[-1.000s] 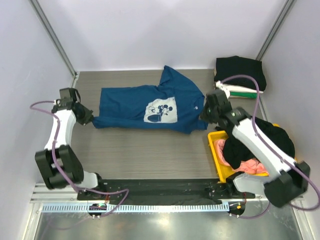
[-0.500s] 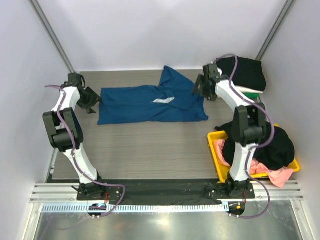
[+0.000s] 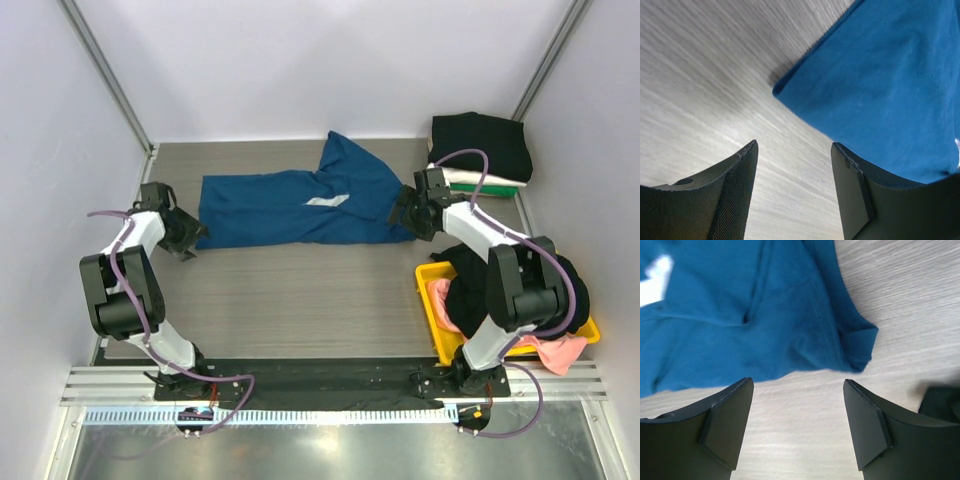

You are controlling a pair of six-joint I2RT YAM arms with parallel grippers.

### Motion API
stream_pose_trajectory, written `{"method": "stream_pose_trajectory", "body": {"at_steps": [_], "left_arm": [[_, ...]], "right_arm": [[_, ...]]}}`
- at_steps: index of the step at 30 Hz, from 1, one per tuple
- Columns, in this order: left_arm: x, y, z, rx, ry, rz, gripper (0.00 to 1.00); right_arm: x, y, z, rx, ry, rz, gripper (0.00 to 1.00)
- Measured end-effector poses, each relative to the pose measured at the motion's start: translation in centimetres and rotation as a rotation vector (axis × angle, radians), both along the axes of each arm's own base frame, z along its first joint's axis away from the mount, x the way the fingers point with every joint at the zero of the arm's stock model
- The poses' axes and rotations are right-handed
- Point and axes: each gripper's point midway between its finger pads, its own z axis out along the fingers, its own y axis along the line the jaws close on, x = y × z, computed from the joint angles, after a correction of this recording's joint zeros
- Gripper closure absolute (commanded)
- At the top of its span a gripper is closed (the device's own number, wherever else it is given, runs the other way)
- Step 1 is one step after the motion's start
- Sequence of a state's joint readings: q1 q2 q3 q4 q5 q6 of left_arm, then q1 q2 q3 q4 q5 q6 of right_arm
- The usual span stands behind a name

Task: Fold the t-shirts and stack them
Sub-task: Fold the tshirt

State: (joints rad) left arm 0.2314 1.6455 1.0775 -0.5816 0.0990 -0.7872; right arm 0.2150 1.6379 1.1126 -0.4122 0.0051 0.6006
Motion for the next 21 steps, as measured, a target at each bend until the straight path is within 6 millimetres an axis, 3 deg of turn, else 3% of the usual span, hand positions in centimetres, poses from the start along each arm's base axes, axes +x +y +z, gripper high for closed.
{"method": "stream_pose_trajectory", "body": {"at_steps": [5,9,12,15,16,18,19,21], "left_arm": [[1.1,0.2,-1.2,-0.009,-0.008,0.028,0.39],[1.7,0.2,-2.2,-0.020,-0.005,0.048,0.38],[2.1,0.1,-2.9,-0.027,-0.003,0.059,0.39],[2.5,-0.1,-3.0,-0.027,-0.015,0.064,0.43],[2.6,-0.2,-3.1,-0.027,-0.020,0.069,0.48],[3.0,-0.5,-3.2,-0.026,-0.031,0.068,0.54],[3.2,-0.7,-3.2,-0.023,-0.036,0.064,0.67],[3.7,-1.2,-3.5,-0.023,-0.045,0.063,0.85]], "right_arm": [[0.1,0.1,-3.2,-0.012,0.067,0.002,0.23],[0.2,-0.2,-4.8,-0.025,0.095,-0.006,0.30],[0.4,-0.6,-5.3,-0.031,0.098,-0.012,0.42],[0.8,-1.0,-5.5,-0.030,0.085,-0.021,0.60],[0.8,-1.2,-5.6,-0.030,0.084,-0.025,0.70],[0.6,-1.4,-6.0,-0.030,0.086,-0.026,0.80],[0.6,-1.5,-6.1,-0.030,0.086,-0.027,0.91],[0.7,-1.5,-6.2,-0.028,0.080,-0.026,0.99]]}}
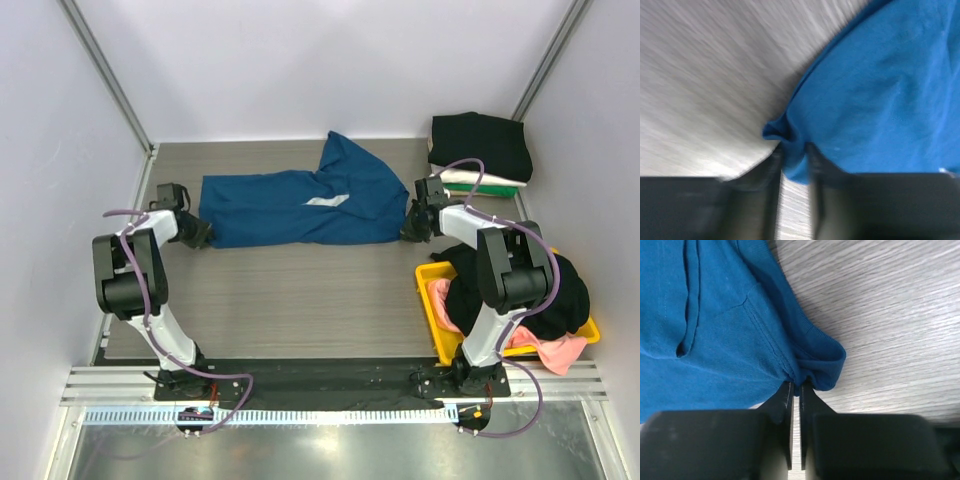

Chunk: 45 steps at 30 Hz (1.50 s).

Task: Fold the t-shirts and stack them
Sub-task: Fold the tshirt

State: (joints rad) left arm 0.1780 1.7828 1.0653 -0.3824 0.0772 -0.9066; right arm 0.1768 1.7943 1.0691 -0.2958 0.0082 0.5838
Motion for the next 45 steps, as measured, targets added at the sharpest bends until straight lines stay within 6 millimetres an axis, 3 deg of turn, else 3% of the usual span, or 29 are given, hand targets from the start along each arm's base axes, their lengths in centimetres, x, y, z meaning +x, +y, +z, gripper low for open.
{"method": "stream_pose_trajectory", "body": {"at_steps": [1,2,8,11,14,17,19,21,23,26,28,33,34,36,38,42,45], "left_arm": [[0.2,-0.4,-0.3,-0.006,0.000,-0.003,0.96],[0.4,-0.5,-0.4,-0.004,-0.006,-0.011,1.00],[1.3,-0.6,-0.1,0.001,-0.016,-0.011,1.00],[2.9,-0.1,1.2,0.013,-0.009,-0.011,1.00],[6.9,0.6,4.7,0.032,-0.065,-0.024,1.00],[11.1,1.5,10.4,0.076,-0.177,-0.046,1.00],[11.8,1.8,14.3,0.100,-0.257,-0.051,1.00],[10.6,2.2,16.8,0.110,-0.292,-0.049,1.00],[8.1,2.8,18.1,0.111,-0.307,-0.035,1.00],[3.4,3.8,17.5,0.099,-0.302,0.003,1.00],[-0.3,4.1,14.8,0.079,-0.238,0.031,1.00],[-8.5,3.4,4.7,-0.016,0.019,0.085,1.00],[-9.8,3.2,3.4,-0.034,0.061,0.093,0.99],[-12.1,2.9,1.5,-0.061,0.130,0.113,0.97],[-13.1,2.8,1.1,-0.069,0.149,0.126,0.95],[-13.0,2.9,2.9,-0.047,0.085,0.130,0.92],[-13.1,3.1,4.5,-0.026,0.038,0.140,0.88]], "right_arm": [[0.0,0.0,0.0,0.001,-0.001,0.001,0.99],[0.0,0.0,0.0,0.002,-0.003,0.002,0.99],[0.6,0.3,0.1,0.008,-0.007,0.010,0.99],[2.8,0.9,0.7,0.014,0.001,0.023,0.99],[6.3,1.6,2.8,0.024,-0.034,0.041,0.99],[10.1,2.0,8.0,0.039,-0.145,0.044,0.99],[11.0,1.7,11.7,0.050,-0.223,0.035,0.99],[10.5,0.9,14.9,0.056,-0.286,0.020,0.99],[8.4,0.0,16.8,0.061,-0.323,0.005,0.99],[4.2,-0.6,16.5,0.080,-0.325,-0.011,0.99],[1.0,-0.8,14.1,0.095,-0.287,-0.016,0.99],[-7.9,-1.0,4.2,0.108,-0.043,-0.041,0.99],[-9.1,-0.8,3.1,0.136,-0.021,-0.061,0.99],[-9.7,-0.7,3.8,0.154,-0.071,-0.061,0.97],[-10.8,-0.7,4.5,0.176,-0.104,-0.068,0.90],[-12.3,0.1,4.9,0.235,-0.127,-0.066,0.50],[-13.0,0.9,5.4,0.271,-0.141,-0.051,0.33]]}}
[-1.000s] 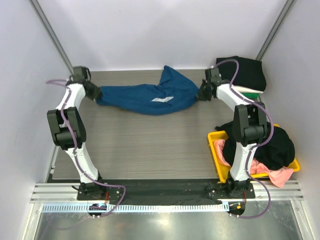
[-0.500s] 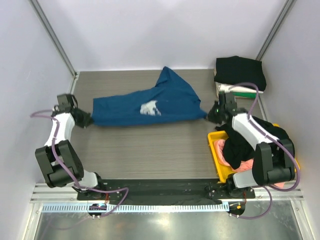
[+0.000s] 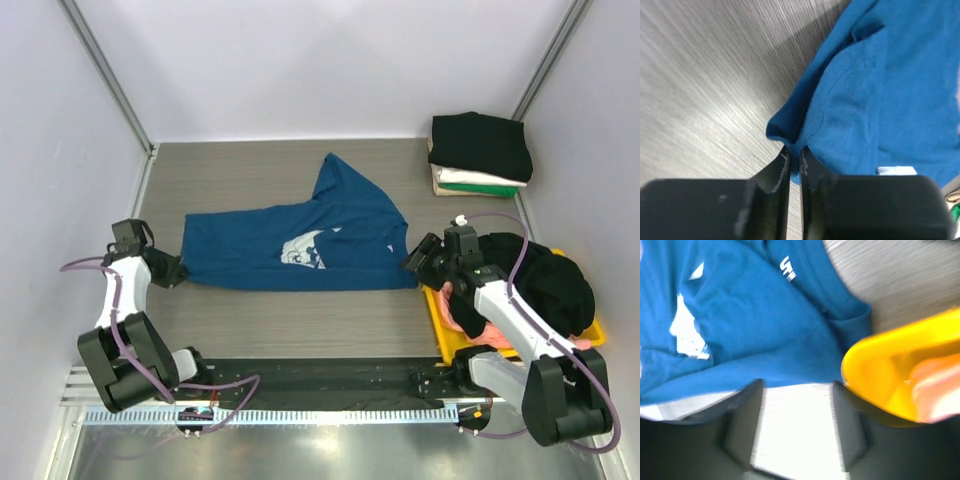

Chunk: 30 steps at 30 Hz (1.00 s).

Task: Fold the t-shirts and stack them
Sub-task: Fold the tshirt

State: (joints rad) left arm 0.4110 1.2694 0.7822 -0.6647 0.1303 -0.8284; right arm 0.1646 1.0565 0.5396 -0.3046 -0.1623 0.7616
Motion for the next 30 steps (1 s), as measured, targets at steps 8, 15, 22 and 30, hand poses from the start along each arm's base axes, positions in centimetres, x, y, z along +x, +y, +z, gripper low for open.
{"method": "stream_pose_trajectory", "body": {"at_steps": [8,15,22,30], "left_arm": [[-1.0,2.1,4.1,0.047,-0.064,0.043,0.35],[0.0,1.6,8.0,0.102,-0.130,-0.122,0.32],[-1.1,-2.4,8.8,0.192,-0.186,-0.322,0.27],[-2.2,-4.8,8.2,0.211,-0.228,-0.416,0.29]], "right_arm": [[-2.5,0.2,1.8,-0.013,-0.033,0.024,0.26],[2.1,2.6,6.3,-0.118,-0.072,0.148,0.26],[15.5,7.2,6.9,-0.267,-0.130,0.280,0.23],[33.0,12.7,3.1,-0.325,-0.277,0.314,0.21]]}}
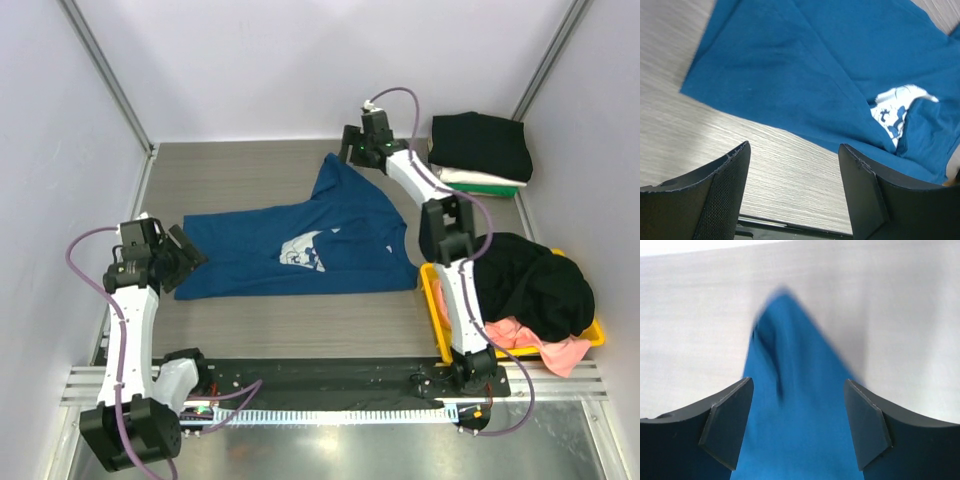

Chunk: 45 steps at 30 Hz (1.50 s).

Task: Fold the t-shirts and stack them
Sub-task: Fold the tshirt

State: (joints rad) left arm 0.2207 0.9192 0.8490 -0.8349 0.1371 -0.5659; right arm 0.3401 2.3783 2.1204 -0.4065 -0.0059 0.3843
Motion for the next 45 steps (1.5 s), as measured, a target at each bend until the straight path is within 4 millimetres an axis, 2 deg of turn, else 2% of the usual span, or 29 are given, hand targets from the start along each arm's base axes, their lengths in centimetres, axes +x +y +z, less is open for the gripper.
{"method": "stream_pose_trajectory", "body": {"at_steps": [3,6,8,12,15,16,17,22,23,25,26,30,33,36,39,41,42,45], "left_arm": [[0.3,-0.7,0.1,0.004,-0.010,-0.034,0.30],[0.4,-0.9,0.0,0.008,-0.010,-0.040,0.30],[0.4,-0.8,0.2,0.013,-0.021,-0.037,0.30],[0.4,-0.8,0.7,0.019,-0.051,-0.037,0.30],[0.4,-0.8,0.8,0.022,-0.057,-0.036,0.31],[0.4,-0.8,0.8,0.022,-0.057,-0.036,0.31],[0.4,-0.8,0.8,0.022,-0.057,-0.036,0.31],[0.4,-0.7,0.8,0.022,-0.058,-0.036,0.31],[0.4,-0.7,0.8,0.023,-0.058,-0.036,0.32],[0.4,-0.6,0.7,0.027,-0.056,-0.032,0.32],[0.4,-0.6,0.7,0.029,-0.054,-0.030,0.33],[0.7,-0.1,-0.1,0.041,-0.019,-0.012,0.35],[1.7,0.6,-1.1,0.053,0.026,0.007,0.36],[4.9,1.4,-1.5,0.051,0.077,0.026,0.39],[11.9,2.8,-0.8,0.041,0.073,0.042,0.46],[16.7,4.1,-1.2,0.036,0.070,0.053,0.46],[19.2,5.0,-1.9,0.037,0.064,0.062,0.46],[23.1,7.1,-5.3,0.041,0.107,0.082,0.47]], "right_arm": [[4.7,1.6,-2.4,0.008,-0.076,0.018,0.17],[6.7,2.2,-5.8,-0.003,-0.114,0.025,0.13],[8.1,2.5,-5.4,0.004,-0.184,0.023,0.13],[9.1,3.4,-5.7,0.011,-0.235,0.035,0.18],[9.0,4.0,-5.7,0.014,-0.241,0.047,0.27],[8.8,4.3,-5.8,0.019,-0.236,0.054,0.32],[8.7,4.6,-5.8,0.021,-0.235,0.059,0.44],[7.7,6.0,-6.5,0.048,-0.196,0.081,0.67],[7.6,6.1,-6.6,0.055,-0.191,0.083,0.81],[7.4,6.3,-6.9,0.069,-0.179,0.092,0.96],[7.4,6.3,-7.1,0.083,-0.177,0.094,0.99],[7.4,5.9,-7.2,0.141,-0.181,0.110,0.99],[6.9,5.0,-7.2,0.167,-0.175,0.109,0.99],[5.9,4.2,-7.2,0.220,-0.158,0.111,0.99],[5.1,3.8,-7.4,0.275,-0.146,0.119,0.99],[4.7,3.5,-7.4,0.307,-0.141,0.127,0.99],[4.5,3.3,-7.4,0.317,-0.139,0.129,0.99],[4.0,3.0,-7.5,0.353,-0.131,0.135,0.99]]}}
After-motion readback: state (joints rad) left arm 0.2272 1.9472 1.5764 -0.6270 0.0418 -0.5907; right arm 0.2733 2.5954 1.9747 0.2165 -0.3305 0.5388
